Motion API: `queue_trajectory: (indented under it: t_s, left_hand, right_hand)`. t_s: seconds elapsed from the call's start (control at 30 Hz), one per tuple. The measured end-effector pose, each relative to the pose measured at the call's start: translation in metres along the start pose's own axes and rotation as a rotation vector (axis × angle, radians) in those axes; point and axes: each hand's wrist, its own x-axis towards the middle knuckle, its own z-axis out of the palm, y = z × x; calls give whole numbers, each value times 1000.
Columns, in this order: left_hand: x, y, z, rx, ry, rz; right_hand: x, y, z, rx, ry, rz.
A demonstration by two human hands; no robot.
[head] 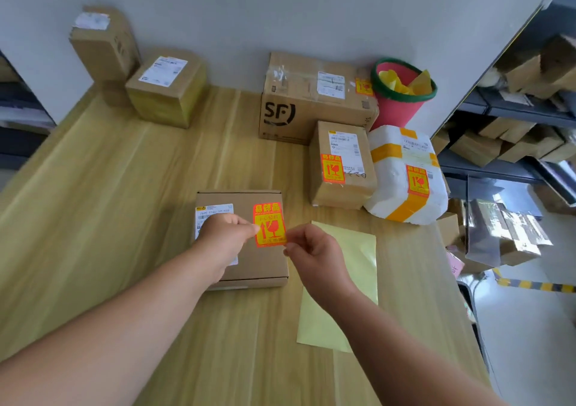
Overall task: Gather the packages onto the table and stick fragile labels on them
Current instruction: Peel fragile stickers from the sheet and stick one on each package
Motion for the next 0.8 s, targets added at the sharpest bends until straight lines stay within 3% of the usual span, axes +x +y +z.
queue_trajectory:
  t_s: [0.17, 0.33, 0.63, 0.7, 0.8]
  left_hand:
    - [8, -4, -31, -11, 33, 23]
    - [14, -10, -41, 53, 10, 63]
    - [32, -20, -40, 108, 7, 103]
    - [39, -25, -40, 235, 42, 102]
    - [49, -33, -45, 576, 84, 240]
  right_hand:
    - [14, -14, 21, 74, 66, 126]
    - [30, -21, 41, 152, -7, 321]
    - [43, -13, 55, 169, -12, 420]
    - [49, -9, 55, 154, 20, 440]
    - [58, -1, 55, 44, 35, 451]
